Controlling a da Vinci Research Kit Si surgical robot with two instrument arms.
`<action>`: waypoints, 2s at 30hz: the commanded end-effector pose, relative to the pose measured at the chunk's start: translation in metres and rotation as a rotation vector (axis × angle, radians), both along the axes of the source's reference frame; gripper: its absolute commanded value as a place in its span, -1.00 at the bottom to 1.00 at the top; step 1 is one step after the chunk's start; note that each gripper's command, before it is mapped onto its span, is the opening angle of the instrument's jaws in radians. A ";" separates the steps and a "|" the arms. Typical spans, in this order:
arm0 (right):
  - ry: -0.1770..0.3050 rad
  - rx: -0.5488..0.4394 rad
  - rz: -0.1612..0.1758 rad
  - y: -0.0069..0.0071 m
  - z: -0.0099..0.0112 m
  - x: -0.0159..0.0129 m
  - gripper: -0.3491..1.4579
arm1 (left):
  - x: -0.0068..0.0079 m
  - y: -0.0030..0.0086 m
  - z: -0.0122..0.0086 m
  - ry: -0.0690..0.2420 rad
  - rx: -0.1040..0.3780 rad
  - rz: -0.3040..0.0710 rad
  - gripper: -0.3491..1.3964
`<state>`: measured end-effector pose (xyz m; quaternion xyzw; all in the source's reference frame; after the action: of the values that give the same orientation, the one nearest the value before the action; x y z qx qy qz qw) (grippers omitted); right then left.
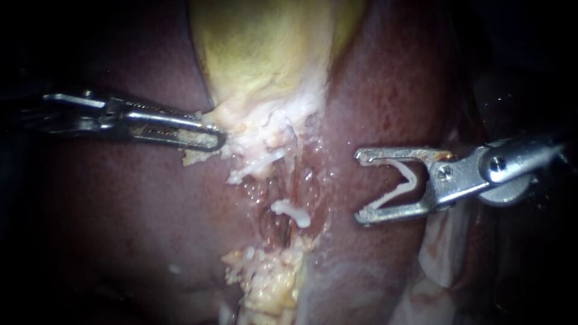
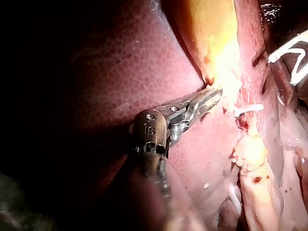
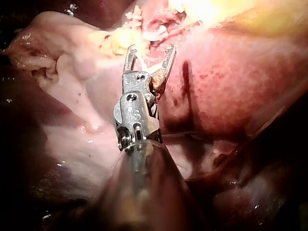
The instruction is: Clipping second clip right tube
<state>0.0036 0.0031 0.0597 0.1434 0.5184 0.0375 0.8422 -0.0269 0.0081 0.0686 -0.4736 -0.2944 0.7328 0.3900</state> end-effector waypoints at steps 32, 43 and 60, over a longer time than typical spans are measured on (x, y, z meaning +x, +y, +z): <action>0.019 0.461 0.165 -0.0017 0.0058 0.0050 -0.11 | 0.0042 0.0027 -0.0055 -0.007 0.001 -0.036 -1.00; 0.025 0.575 0.246 -0.0012 0.0089 0.0081 -0.11 | 0.0041 0.0026 -0.0054 -0.006 0.000 -0.036 -1.00; 0.101 0.630 0.258 -0.0023 0.0110 0.0117 -0.07 | 0.0040 0.0025 -0.0053 -0.006 -0.001 -0.037 -1.00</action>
<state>0.0154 0.0007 0.0707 0.3333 0.5376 0.2937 0.7167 -0.0229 0.0107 0.0633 -0.4812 -0.2864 0.7241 0.4025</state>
